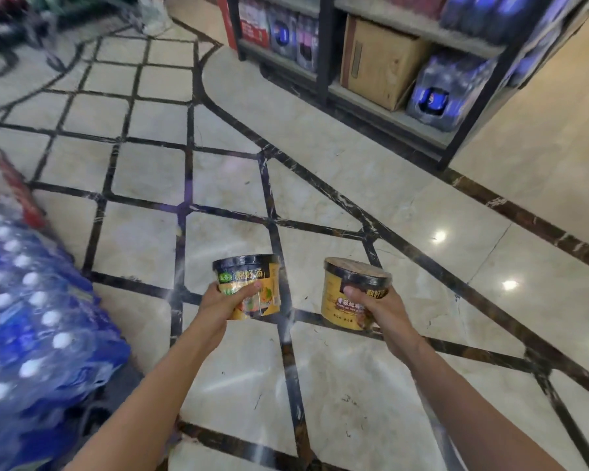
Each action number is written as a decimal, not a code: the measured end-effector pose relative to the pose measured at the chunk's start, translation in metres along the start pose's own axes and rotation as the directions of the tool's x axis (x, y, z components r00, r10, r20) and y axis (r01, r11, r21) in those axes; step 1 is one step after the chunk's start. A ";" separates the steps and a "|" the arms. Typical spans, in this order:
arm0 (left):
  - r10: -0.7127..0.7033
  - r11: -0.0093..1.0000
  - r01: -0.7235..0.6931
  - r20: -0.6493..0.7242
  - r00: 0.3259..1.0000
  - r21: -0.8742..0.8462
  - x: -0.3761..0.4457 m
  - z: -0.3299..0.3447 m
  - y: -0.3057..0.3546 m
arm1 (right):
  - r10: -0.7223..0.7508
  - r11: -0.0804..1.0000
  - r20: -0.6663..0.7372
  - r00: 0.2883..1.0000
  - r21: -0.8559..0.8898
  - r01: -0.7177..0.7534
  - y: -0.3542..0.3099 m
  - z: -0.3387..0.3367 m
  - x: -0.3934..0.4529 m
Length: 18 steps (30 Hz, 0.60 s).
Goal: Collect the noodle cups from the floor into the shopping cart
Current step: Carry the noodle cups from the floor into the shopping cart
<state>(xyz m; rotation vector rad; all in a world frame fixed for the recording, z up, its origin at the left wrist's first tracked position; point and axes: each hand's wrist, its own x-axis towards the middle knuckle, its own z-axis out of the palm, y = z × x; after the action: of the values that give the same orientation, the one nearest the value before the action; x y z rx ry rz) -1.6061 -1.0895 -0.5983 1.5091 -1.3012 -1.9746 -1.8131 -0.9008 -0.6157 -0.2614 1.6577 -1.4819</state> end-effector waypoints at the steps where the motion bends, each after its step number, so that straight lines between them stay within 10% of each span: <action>1: 0.012 1.000 -0.012 0.002 1.000 0.010 -0.018 -0.005 0.025 | 0.000 1.000 0.013 1.000 0.003 0.000 -0.028 0.007 -0.011; 10: 0.134 0.990 -0.134 0.008 0.991 -0.042 -0.216 -0.060 0.236 | -0.030 0.983 0.287 0.958 -0.163 0.080 -0.268 0.070 -0.147; 18: 0.209 0.977 -0.214 -0.170 0.963 -0.015 -0.340 -0.109 0.271 | 0.014 0.938 0.515 0.857 -0.303 0.167 -0.343 0.097 -0.197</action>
<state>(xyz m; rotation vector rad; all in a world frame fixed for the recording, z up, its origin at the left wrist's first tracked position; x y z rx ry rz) -1.4482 -1.0378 -0.1822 1.4214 -1.2935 -1.6899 -1.7574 -0.9309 -0.2137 -0.8494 1.4556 -1.0437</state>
